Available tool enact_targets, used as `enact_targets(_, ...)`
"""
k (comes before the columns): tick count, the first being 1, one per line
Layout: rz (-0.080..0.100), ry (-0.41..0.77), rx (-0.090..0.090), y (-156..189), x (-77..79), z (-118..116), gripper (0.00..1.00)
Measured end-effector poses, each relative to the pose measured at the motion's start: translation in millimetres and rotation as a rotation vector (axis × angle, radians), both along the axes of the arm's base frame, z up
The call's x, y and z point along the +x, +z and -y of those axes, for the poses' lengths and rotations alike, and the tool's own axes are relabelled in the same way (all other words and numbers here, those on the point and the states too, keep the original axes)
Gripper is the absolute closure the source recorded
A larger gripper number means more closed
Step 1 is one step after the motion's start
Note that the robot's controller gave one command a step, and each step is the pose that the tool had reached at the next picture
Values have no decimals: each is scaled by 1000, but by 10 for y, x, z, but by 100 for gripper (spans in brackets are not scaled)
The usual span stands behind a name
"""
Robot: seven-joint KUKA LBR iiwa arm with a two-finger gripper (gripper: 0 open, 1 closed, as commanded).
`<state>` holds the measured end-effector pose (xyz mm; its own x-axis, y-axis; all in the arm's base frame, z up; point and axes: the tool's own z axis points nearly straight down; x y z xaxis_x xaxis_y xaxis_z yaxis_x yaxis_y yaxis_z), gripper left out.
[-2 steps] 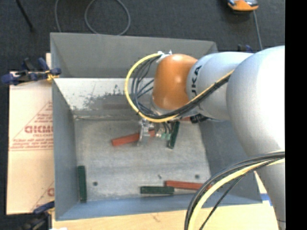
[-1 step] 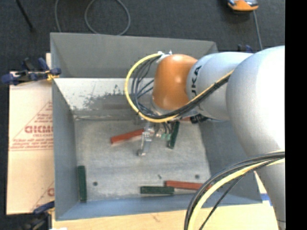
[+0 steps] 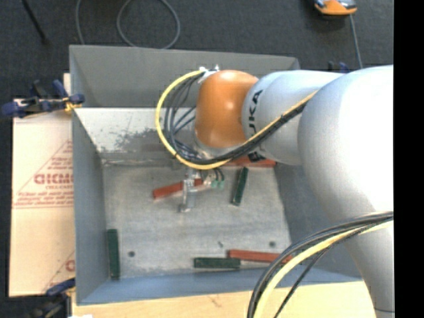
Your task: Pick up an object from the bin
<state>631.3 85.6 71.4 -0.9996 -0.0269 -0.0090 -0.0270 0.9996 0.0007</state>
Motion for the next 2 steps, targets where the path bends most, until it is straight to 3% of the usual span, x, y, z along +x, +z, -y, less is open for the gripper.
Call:
enact_targets(1,0,-4,1,3,0,7,100)
enact_targets(2,5,-58,1,1528,62,238,100)
